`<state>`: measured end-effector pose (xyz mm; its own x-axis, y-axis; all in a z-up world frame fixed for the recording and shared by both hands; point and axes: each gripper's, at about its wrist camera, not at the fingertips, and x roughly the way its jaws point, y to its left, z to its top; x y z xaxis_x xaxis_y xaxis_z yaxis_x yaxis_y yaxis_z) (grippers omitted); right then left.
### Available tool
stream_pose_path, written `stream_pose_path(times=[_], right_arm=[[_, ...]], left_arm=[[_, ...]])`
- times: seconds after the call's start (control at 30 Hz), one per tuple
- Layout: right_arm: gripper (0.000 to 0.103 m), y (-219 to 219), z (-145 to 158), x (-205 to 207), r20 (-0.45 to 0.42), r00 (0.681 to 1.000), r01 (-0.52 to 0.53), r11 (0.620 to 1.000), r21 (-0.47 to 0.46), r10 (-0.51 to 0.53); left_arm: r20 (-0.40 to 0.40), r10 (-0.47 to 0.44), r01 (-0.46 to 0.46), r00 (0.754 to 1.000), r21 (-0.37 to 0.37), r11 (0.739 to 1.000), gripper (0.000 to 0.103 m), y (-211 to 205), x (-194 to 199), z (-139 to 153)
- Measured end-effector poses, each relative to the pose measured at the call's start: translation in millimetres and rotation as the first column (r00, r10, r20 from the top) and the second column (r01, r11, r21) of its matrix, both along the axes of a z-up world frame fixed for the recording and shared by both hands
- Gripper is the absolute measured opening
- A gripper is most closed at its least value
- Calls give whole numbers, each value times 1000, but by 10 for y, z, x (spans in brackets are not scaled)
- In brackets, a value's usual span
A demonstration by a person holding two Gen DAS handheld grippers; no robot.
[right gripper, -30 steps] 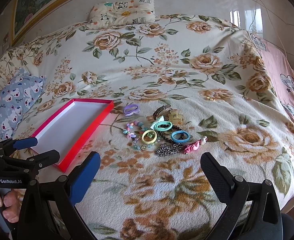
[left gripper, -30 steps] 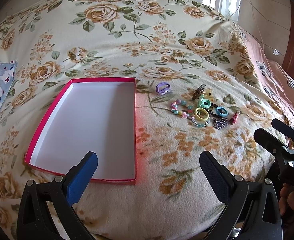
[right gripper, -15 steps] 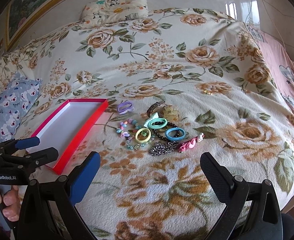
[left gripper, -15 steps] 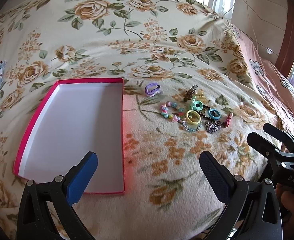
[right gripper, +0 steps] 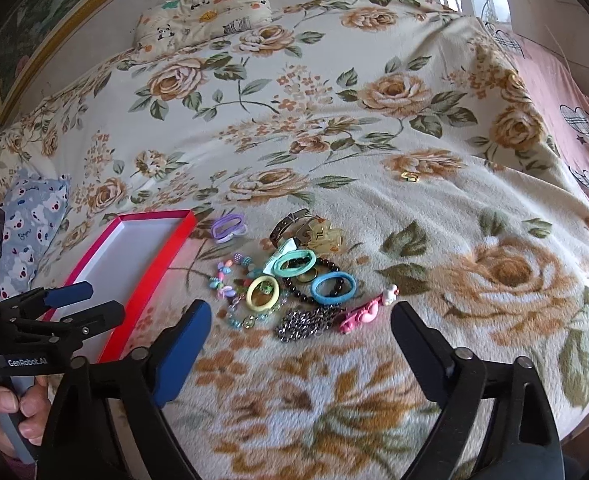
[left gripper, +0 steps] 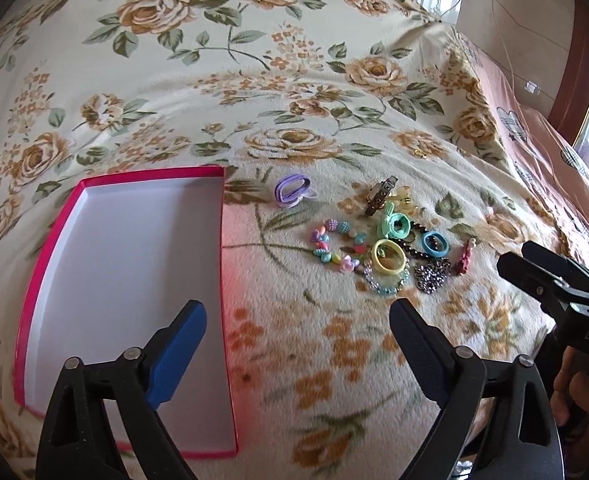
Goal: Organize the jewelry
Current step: 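Move left tool to the beaded bracelet while right tool approaches the blue hair tie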
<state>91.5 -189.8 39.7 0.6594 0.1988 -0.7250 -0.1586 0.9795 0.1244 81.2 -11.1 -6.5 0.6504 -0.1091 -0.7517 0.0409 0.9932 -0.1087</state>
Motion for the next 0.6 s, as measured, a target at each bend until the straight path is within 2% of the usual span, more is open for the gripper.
stream_pose_path(times=[0.37,0.43,0.5,0.6], right_arm=[[67,-17,-161,464,-102,995,-8,999,-43,4],[62,-32,-214,545,-124,992,-10,999,-50,4],[52,-50,-286,625,-155,988,-10,998,-62,0],[46,-93,-383,730,-199,980,-8,998,-68,-6]], left_arm=[[-59,-34,33,998,-10,999,72,-25,622,-165],[-72,-39,38,997,-17,999,70,-30,730,-202],[-87,-44,42,995,-19,999,68,-41,840,-242],[-102,-55,53,993,-22,998,67,-76,981,-297]])
